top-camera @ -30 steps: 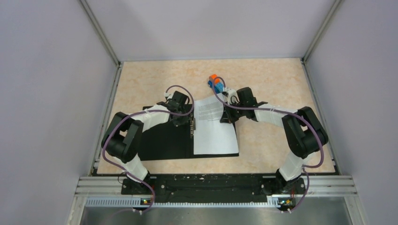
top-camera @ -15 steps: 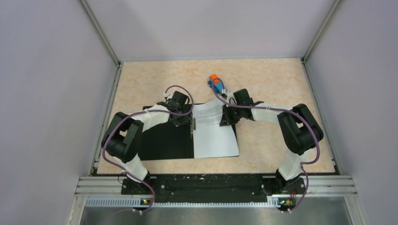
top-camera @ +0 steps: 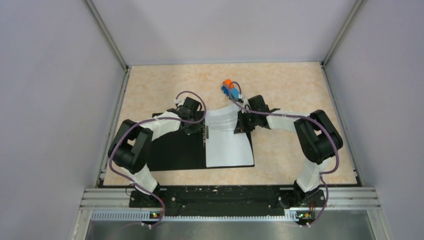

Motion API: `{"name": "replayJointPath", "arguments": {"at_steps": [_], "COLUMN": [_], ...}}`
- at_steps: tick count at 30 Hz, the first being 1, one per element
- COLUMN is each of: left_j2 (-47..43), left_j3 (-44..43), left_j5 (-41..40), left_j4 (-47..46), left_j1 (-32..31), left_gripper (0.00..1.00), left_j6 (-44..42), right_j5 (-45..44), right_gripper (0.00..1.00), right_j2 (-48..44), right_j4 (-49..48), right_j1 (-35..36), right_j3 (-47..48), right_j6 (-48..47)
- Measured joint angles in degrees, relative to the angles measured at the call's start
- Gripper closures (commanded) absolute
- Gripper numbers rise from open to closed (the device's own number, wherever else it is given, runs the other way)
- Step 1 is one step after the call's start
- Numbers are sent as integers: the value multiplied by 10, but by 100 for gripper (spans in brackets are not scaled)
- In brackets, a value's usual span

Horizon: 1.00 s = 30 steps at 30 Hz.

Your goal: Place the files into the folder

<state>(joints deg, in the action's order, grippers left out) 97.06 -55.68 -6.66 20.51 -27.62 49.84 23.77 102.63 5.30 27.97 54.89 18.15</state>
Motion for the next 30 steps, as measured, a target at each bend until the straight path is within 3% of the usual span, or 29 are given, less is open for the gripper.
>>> {"name": "replayJointPath", "arguments": {"at_steps": [11, 24, 30], "left_j2": [0, -1, -13], "left_j3": [0, -17, -43], "left_j5": [3, 28, 33], "left_j4": [0, 12, 19], "left_j1": [1, 0, 4], "left_gripper": [94, 80, 80], "left_j6": [-2, -10, -16], "right_j5": [-4, -8, -7], "right_gripper": [100, 100, 100], "right_j2": [2, 6, 7], "right_j4": [-5, -22, -25], "right_j1": [0, 1, 1], "right_j3": [0, 0, 0], "right_j6": [6, 10, 10]}}
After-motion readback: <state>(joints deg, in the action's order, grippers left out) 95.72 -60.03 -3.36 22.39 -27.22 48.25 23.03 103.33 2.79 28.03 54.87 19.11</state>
